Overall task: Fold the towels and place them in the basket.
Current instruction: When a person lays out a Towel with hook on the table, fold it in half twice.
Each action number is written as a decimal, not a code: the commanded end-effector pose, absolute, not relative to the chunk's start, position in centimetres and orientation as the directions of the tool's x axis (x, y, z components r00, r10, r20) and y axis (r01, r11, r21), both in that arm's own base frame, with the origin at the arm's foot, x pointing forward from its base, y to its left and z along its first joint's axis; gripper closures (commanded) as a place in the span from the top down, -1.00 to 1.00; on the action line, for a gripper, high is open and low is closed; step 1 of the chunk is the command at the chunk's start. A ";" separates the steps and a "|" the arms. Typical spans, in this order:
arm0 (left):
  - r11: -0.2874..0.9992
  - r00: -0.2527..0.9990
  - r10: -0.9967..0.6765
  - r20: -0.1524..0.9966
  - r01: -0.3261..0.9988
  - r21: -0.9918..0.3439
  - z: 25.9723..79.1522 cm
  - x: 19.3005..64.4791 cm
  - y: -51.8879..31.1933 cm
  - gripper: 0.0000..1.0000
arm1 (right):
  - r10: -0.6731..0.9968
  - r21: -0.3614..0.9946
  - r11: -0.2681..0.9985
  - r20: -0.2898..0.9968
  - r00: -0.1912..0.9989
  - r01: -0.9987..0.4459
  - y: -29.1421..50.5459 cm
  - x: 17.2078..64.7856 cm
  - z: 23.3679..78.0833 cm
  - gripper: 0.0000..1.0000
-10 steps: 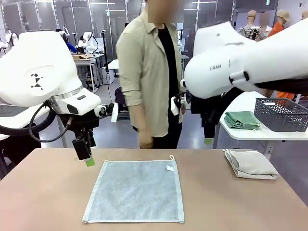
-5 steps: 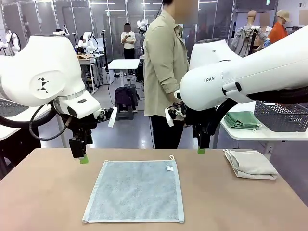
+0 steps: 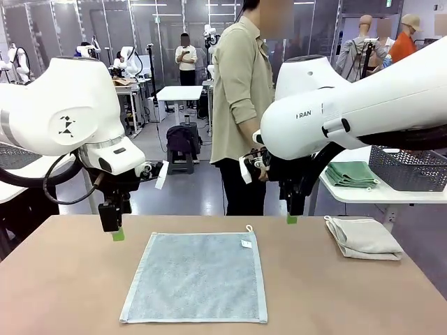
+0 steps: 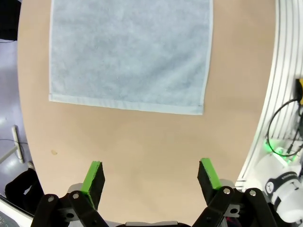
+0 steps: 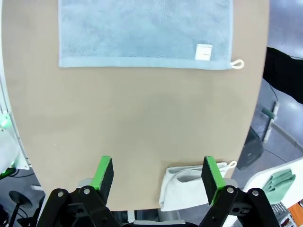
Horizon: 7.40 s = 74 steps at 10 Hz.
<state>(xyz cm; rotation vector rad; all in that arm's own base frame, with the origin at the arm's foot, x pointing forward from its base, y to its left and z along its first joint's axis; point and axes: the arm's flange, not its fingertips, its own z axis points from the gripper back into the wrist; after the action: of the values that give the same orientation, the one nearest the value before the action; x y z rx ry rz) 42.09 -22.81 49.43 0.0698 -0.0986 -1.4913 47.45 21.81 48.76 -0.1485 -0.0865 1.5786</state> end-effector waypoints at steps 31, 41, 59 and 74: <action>-0.083 -0.085 -0.996 0.040 0.995 0.057 28.6 38.2 -23.2 1.00 | 0.988 -0.040 0.157 0.020 0.156 -0.987 28.7 36.1 30.3 0.88; -0.083 -0.084 -0.996 0.028 0.996 0.038 29.0 38.2 -24.2 1.00 | 0.989 -0.016 0.147 -0.026 0.147 -0.989 27.4 37.5 29.4 0.88; -0.118 -0.118 -0.993 -0.010 0.983 0.138 35.1 36.4 -25.4 -1.00 | 1.000 -0.102 0.007 0.016 0.005 -0.995 28.8 35.6 35.1 -1.00; -0.073 -0.069 -0.997 -0.024 0.974 0.216 43.1 50.3 -25.2 -1.00 | 0.999 -0.147 -0.033 0.036 -0.039 -0.989 29.1 50.6 42.3 -1.00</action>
<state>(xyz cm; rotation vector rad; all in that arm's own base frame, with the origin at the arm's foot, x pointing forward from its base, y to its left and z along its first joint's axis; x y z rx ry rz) 51.02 -25.50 43.00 0.1780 -0.1522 -1.6342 51.28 29.56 42.46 -0.0768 -0.1458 1.6179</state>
